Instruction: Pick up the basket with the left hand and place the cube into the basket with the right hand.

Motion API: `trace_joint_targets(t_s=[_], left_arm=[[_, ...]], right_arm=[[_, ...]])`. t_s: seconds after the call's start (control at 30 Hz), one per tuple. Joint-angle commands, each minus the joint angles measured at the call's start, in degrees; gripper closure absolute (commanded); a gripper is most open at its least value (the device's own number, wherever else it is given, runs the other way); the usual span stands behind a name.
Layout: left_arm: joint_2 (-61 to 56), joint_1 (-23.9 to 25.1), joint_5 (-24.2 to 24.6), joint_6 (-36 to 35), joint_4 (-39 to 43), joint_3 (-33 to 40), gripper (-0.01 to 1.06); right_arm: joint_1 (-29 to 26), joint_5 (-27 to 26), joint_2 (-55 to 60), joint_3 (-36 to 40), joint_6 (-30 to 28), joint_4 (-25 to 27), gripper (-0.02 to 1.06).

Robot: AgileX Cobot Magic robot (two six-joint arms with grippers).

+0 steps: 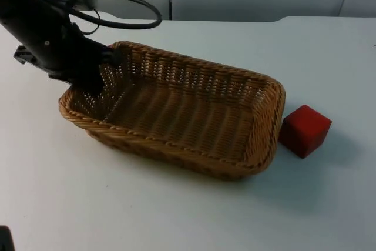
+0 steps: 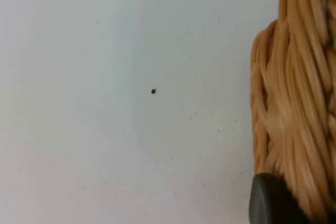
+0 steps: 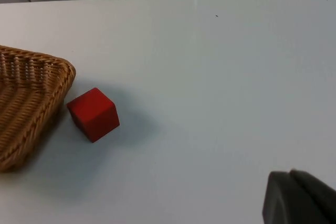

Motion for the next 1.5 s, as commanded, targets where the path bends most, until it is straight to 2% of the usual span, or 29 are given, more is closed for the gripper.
trace_joint_targets(t_s=[0.0,0.23,0.57,0.97,1.47], left_arm=[[-2.45,0.92,1.65,-2.55,0.64,0.06,1.05],[-6.24,2.88,3.81,-3.09,-2.56,0.06,1.05],[-7.29,3.39,10.28,-3.09,-5.02,0.06,1.05],[-7.29,3.81,9.42,-2.37,-12.68,0.14,1.05],[-7.29,5.50,8.40,-2.37,-12.99,0.14,1.05]], right_arm=[[-0.43,-0.22,-0.24,0.36,0.06,0.32,1.05],[-0.43,-0.22,-0.24,0.36,0.06,0.32,1.05],[-0.43,-0.22,-0.24,0.36,0.06,0.32,1.05],[-0.43,-0.22,-0.24,0.36,0.06,0.32,1.05],[-0.43,-0.22,-0.24,0.36,0.06,0.32,1.05]])
